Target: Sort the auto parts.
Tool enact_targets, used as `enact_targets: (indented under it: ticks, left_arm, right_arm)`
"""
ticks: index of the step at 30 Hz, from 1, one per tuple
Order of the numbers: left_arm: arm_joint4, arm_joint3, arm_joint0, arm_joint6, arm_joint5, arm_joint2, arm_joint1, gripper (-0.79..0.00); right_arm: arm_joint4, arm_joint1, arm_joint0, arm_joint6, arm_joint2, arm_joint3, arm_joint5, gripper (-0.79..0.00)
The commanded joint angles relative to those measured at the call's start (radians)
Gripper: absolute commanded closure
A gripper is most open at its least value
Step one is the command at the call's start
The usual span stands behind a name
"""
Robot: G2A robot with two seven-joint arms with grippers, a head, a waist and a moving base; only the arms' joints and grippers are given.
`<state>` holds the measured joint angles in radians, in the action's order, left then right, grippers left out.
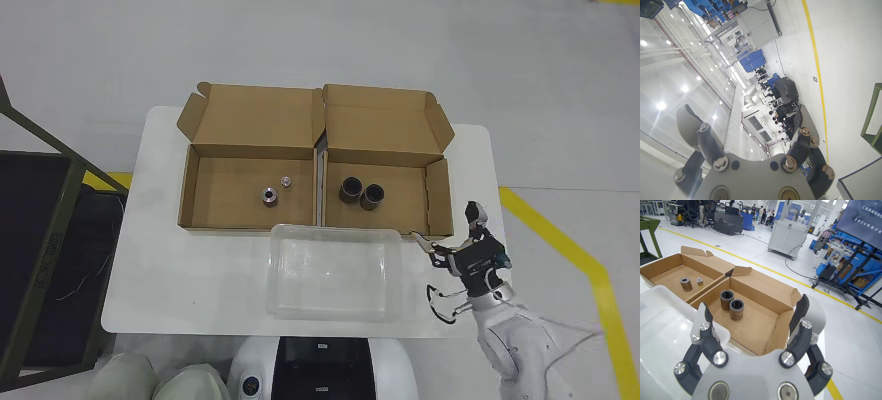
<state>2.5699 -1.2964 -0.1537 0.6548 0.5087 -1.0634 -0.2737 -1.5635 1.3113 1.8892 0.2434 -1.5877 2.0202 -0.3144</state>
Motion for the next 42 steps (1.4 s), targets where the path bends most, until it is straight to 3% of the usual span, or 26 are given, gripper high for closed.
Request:
enact_targets:
  ticks: [1,10,42]
  left_arm:
    - [0.000,0.000,0.000,0.000,0.000,0.000,0.000,-0.785]
    - [0.000,0.000,0.000,0.000,0.000,0.000,0.000,-0.785]
    - [0.000,0.000,0.000,0.000,0.000,0.000,0.000,-0.785]
  right_arm:
    - [0.002,-0.001,0.048,0.018,-0.023,0.033,0.025,-0.785]
    - [0.032,-0.004,0.151,0.038,-0.093,0.101,0.080,-0.785]
    - [0.046,-0.006,0.151,0.026,-0.104,0.101,0.077,-0.785]
